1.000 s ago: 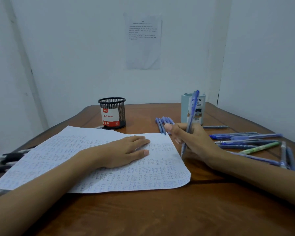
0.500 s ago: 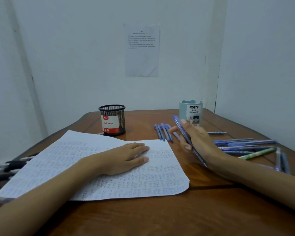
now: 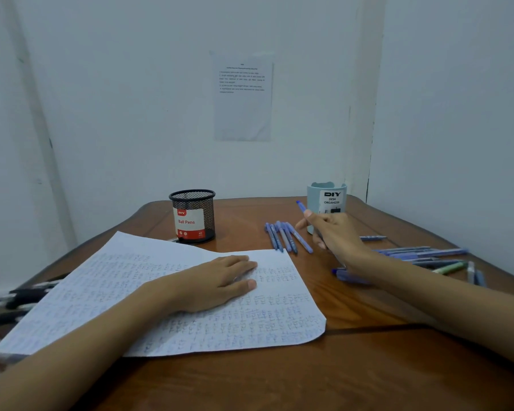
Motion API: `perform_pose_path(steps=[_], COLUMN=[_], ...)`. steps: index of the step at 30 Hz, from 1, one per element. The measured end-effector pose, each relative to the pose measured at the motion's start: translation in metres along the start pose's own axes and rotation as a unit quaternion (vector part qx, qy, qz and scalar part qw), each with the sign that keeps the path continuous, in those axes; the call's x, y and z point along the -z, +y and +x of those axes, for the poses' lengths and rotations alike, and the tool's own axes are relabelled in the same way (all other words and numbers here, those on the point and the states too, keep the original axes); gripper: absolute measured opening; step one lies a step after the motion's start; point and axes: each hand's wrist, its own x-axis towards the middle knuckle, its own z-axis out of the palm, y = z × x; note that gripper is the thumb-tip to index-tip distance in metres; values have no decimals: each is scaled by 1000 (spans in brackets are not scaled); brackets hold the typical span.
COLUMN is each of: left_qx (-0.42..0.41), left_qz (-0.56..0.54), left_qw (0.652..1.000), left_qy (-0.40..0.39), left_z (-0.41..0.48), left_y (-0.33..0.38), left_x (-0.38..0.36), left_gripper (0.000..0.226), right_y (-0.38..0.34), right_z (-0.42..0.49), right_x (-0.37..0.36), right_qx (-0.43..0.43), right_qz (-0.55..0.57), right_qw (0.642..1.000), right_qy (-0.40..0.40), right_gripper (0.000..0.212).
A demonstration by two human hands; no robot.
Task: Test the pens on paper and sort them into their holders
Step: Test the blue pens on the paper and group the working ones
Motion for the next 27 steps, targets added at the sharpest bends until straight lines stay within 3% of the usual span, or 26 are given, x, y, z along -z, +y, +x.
perform_pose_path(steps=[3,8,14,17,22,27], left_qx=[0,-1,-4,-7,-6,-6], left_qz=[0,2,2,1,2,3], left_qw=[1000,1000,1000,1000,1000,1000], left_qy=[2,2,1,1,-4,-1], left_z=[0,-2,-3,-2,-1,0], left_y=[0,1,2,0,-1,-2], left_x=[0,0,2,1,1,0], left_gripper=[58,58,59,59,58,58], right_y=[-1,5,13,17,11,-4], right_z=[22,63,79,78,73,41], right_x=[-3,-28,-45,-46,-32,19], right_qx=[-35,-50,-12,7,60,96], right_qz=[-100,-341,-466,-504,-497,-499], right_qw=[994,929,880,860,863,851], right_qy=[-34,-134,-90,-79,-74,-130], right_gripper=[39,27,26,32,29,19])
